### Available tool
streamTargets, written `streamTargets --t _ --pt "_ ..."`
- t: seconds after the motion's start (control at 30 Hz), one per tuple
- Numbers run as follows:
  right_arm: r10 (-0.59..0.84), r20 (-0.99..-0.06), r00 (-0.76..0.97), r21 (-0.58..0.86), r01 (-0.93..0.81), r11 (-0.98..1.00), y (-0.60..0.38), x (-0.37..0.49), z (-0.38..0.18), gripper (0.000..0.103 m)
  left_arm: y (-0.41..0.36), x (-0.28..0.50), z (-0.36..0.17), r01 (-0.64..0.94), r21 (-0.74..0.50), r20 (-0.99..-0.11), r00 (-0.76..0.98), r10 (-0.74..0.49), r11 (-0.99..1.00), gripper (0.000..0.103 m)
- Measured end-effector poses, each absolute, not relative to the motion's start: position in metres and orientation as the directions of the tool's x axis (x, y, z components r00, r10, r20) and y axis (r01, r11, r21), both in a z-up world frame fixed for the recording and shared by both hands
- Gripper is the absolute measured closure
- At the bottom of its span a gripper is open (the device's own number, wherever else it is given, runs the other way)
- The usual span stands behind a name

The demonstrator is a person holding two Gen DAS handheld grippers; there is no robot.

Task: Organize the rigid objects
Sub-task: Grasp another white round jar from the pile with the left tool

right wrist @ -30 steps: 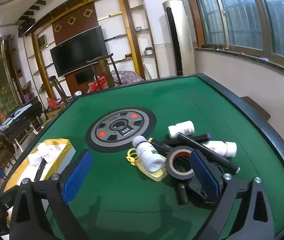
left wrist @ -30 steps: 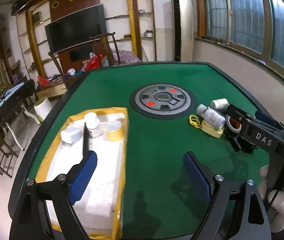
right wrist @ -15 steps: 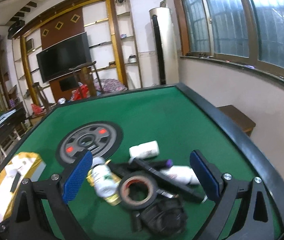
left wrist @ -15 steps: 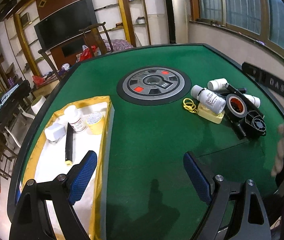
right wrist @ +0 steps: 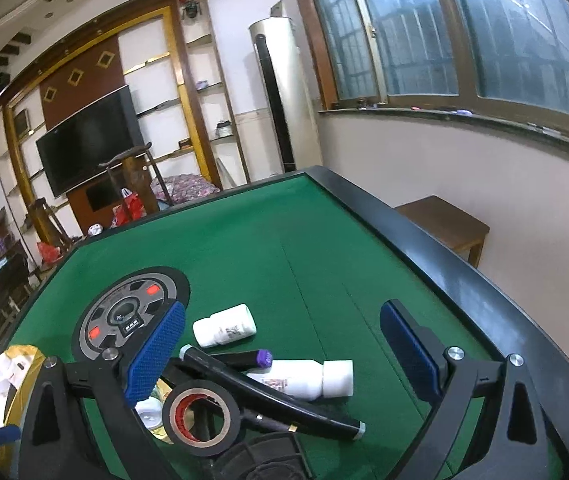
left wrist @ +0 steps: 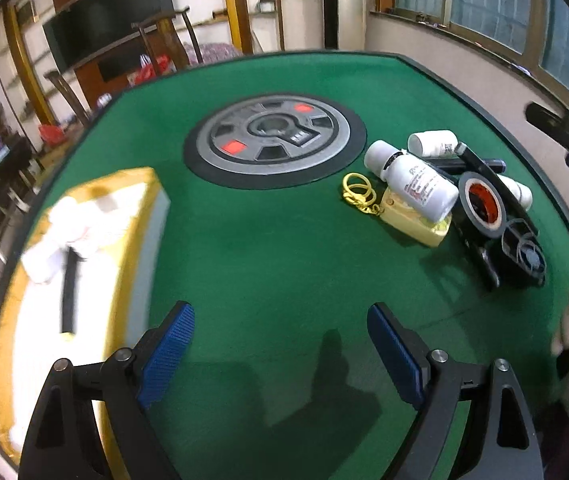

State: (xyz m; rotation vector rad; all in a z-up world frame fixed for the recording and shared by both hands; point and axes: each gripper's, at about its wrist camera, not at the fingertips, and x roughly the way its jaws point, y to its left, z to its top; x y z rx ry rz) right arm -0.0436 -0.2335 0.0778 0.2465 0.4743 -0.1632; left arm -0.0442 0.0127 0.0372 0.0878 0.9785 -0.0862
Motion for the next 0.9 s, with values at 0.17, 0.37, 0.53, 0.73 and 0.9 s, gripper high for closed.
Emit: streamTargets --t 0.17,0.37,0.53,0.73,0.9 --pt "-0.103 -0.481 0.871 0.192 0.219 0.957 -0.234 -0.041 0.077 0.005 0.004 -0.012 0.032 0.082 -0.137 -0.846 0.509 -0.16 0.987 0.012" --pt "-0.096 -0.491 0.866 0.189 0.214 0.958 -0.234 -0.04 0.076 0.005 -0.022 0.015 0.046 0.094 -0.268 -0.792 0.544 -0.275 0.959 0.013" --pt "-0.095 -0.498 0.862 0.188 0.214 0.959 -0.234 -0.039 0.075 0.005 -0.042 0.031 0.042 0.106 -0.294 -0.8 0.517 -0.306 0.95 0.013" --pt "-0.089 -0.508 0.857 0.191 0.213 0.958 -0.234 -0.036 0.072 0.005 -0.06 0.038 0.037 0.149 -0.221 -0.799 0.54 -0.266 0.964 0.022" --pt "-0.096 -0.508 0.856 0.186 0.218 0.958 -0.235 -0.035 0.071 0.005 -0.06 0.048 0.025 0.16 -0.273 -0.807 0.498 -0.316 0.949 0.053"
